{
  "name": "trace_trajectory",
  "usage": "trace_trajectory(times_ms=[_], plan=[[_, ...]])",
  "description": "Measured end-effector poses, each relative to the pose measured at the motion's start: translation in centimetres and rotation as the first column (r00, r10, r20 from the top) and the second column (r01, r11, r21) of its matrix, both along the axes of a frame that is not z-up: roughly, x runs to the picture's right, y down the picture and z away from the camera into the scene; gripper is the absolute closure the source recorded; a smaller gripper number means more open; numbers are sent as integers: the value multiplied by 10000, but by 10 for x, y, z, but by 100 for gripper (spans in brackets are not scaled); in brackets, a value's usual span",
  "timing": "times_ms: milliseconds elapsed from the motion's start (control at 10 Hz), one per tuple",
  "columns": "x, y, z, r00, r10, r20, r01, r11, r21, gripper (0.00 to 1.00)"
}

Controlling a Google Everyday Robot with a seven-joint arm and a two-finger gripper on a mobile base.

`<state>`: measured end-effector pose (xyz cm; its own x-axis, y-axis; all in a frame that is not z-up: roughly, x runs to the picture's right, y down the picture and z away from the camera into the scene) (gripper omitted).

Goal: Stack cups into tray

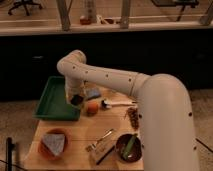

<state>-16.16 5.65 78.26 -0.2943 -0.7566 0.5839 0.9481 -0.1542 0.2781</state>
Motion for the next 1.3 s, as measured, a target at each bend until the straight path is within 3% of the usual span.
trace_trajectory(times_ms=[800,1300], plan=[[-55,-7,23,9920,-795,984,819,9964,-207,95],[-73,-4,40,9924,-668,1035,702,9971,-300,95]])
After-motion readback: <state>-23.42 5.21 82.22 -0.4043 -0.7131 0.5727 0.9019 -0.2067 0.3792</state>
